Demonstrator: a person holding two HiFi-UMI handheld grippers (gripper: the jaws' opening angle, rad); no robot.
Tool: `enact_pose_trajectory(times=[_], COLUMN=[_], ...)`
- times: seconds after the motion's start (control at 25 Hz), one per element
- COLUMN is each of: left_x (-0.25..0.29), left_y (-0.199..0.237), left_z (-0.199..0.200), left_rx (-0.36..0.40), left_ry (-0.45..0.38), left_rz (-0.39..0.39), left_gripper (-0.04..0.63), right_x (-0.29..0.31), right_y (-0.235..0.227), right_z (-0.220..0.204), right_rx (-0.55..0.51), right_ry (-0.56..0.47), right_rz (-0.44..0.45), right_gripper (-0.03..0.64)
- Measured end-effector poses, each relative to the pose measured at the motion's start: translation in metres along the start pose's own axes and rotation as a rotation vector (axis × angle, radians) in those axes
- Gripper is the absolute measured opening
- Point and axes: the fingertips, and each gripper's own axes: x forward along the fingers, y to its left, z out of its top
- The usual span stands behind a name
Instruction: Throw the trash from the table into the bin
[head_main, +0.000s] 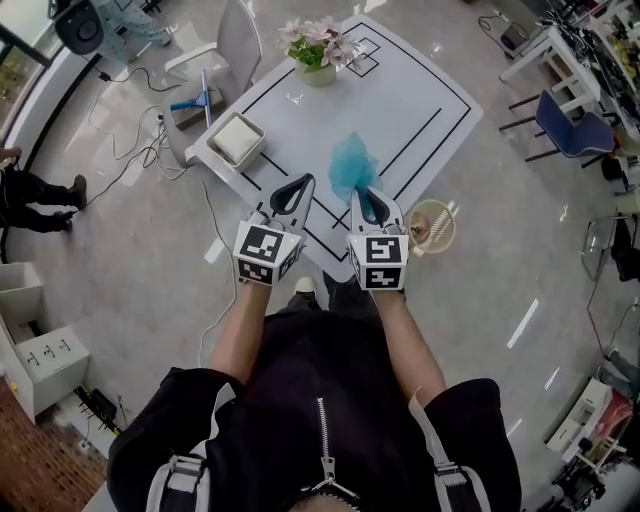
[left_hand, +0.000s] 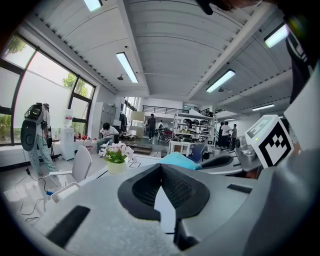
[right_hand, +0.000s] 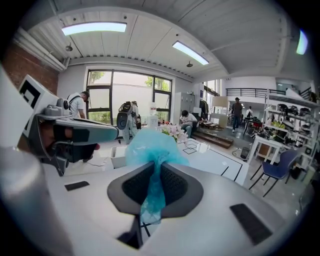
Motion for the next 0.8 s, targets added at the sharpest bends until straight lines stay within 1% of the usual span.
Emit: enact_pose_trajectory(times=[0.16,0.32,0.52,0.56,0.72,0.8], left_x=[-0.011,-0.02,-0.026,-0.025,-0.017,-0.013], left_y=[-0.006,-0.01,-0.024,-0.027,-0.042,-0.053], left_z=[-0.007,-0.014,-0.014,-0.015,-0.019,-0.021], left_rx=[0.006,-0.013,-0.025,-0.018,0.053,0.064], left_ry=[0.003,0.003,-0.003,-0.003,0.014,0.022], left_rz=[-0.017,-0.023,-0.059,-0.065,-0.094,-0.122], left_gripper=[0.008,0.008,0.008,0.008,0.008,0.008], right_x=[-0.018,-0.037,-0.063,-0.067,-0.081,-0.088], right_y=[0.008,0.017,0.023,0.022,0.018,0.014], right_z=[-0.002,-0.003,0.001,0.003,0.006,0.004], right_rx=[0.007,0.001,0.0,0.0,0.004,0.007], right_ry=[-0.009,-0.019,-0.034,-0.041,-0.064,-0.062], right_rz=[-0.019,-0.026,-0.046,-0.053,-0.086,-0.101], right_gripper=[0.034,0.034,0.034,0.034,0.034,0.034])
